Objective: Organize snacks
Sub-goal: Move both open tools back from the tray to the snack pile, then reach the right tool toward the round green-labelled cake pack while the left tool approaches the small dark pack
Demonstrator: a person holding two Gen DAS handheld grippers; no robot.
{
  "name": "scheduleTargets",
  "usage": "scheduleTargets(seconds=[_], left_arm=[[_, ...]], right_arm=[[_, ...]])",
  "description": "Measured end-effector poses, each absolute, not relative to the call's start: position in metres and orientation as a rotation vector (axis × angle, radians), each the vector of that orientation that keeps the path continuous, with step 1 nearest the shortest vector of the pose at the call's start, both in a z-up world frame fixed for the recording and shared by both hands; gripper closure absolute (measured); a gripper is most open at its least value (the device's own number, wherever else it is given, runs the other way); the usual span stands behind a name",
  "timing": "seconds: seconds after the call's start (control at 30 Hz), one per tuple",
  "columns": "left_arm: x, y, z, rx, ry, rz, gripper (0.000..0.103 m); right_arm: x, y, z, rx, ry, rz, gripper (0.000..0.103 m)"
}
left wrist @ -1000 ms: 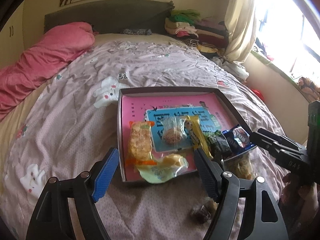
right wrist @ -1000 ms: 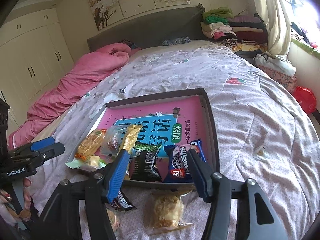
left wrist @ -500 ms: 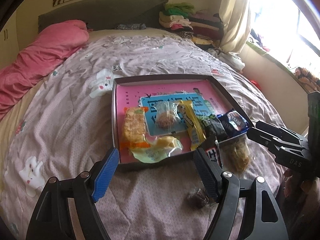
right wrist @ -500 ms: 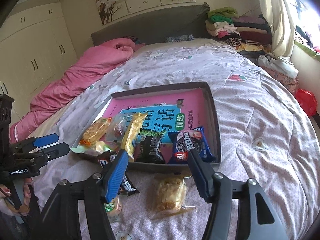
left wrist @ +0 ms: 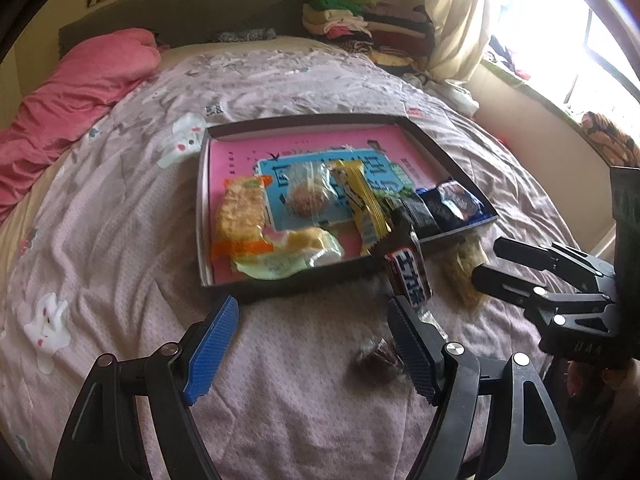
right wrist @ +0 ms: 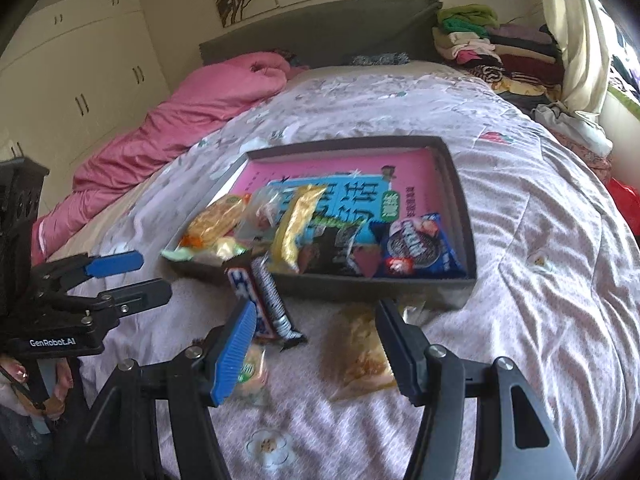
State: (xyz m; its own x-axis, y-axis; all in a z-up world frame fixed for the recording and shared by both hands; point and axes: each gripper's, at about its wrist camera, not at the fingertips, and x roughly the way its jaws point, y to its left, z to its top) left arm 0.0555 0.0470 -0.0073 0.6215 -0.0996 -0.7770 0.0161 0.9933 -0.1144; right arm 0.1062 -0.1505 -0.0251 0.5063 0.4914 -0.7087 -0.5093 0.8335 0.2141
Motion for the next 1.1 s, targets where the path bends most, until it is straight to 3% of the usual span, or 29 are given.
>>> scheduleTargets(seconds=[1.1], left_arm=[[0.066,0.025,-0.054,-0.111,1.109,-0.172,0.025]], right_arm=[[0.091,-0.128,-0.057,-0.095,0.98,0.683,0.041]])
